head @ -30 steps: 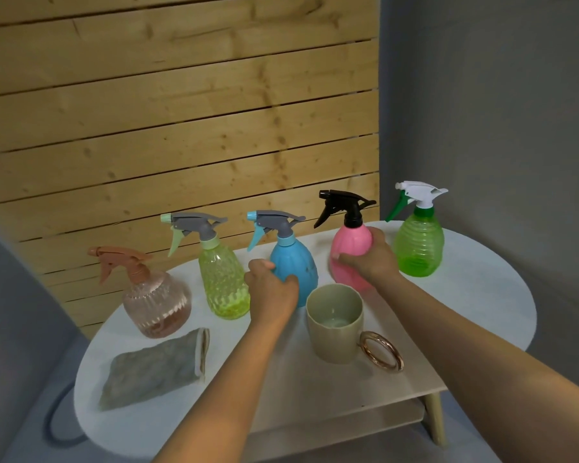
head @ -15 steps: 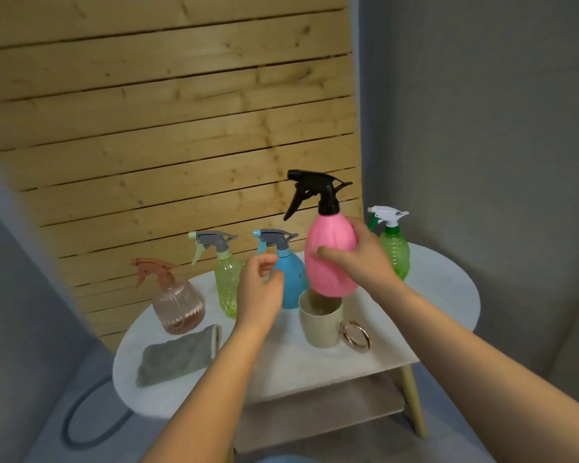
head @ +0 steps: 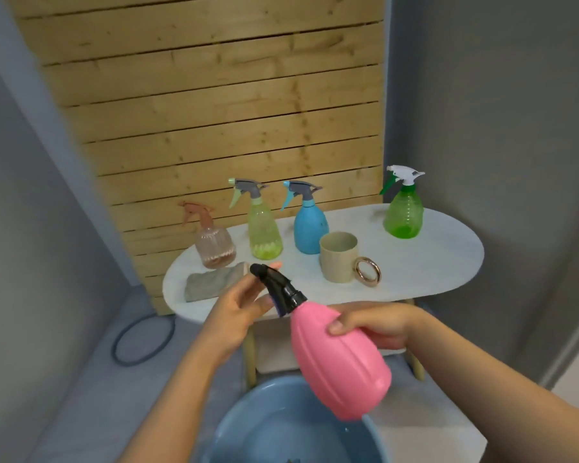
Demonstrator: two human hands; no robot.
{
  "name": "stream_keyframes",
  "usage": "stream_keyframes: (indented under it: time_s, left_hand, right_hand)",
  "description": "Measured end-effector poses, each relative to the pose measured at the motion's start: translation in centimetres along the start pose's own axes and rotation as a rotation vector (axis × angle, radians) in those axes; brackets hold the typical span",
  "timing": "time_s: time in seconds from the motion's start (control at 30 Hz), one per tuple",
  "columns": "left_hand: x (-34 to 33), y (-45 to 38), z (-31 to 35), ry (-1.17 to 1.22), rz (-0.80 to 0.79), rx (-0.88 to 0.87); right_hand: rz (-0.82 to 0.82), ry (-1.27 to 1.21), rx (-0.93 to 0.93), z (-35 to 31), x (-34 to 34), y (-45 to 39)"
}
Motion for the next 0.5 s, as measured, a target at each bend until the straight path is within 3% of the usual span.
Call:
stream_keyframes:
  time_s: [0.1, 0.37, 0.43, 0.5]
  left_hand:
    - [0.4, 0.9, -0.7, 0.057, 0.02, 0.011]
    - [1.3, 0.3, -0.6, -0.023, 0.063, -0.025]
    - [1.4, 0.0, -1.1, -0.183, 0.107, -0.046]
    - [1.3, -0.4, -2.3, -0.386, 0.134, -0.018]
  right_hand:
    - [-0.074, -0.119, -0.06, 1.3, -0.6, -1.0]
    - [0.035, -0.107, -0.12, 1.2, 0.0, -2.2]
    - [0.108, 0.195, -0.043, 0.9, 0.5, -2.8]
    - [0.294, 0.632, 0.027, 0.7, 1.3, -3.3]
Point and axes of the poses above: each hand's wrist, its own y-axis away from the middle knuckle, its own x-axis out of the back of the hand, z = x × y, the point moved 5 cm from there along -y, towards the middle knuckle, and after that the axes turned 9 degrees about z, right-handed, at the moved point
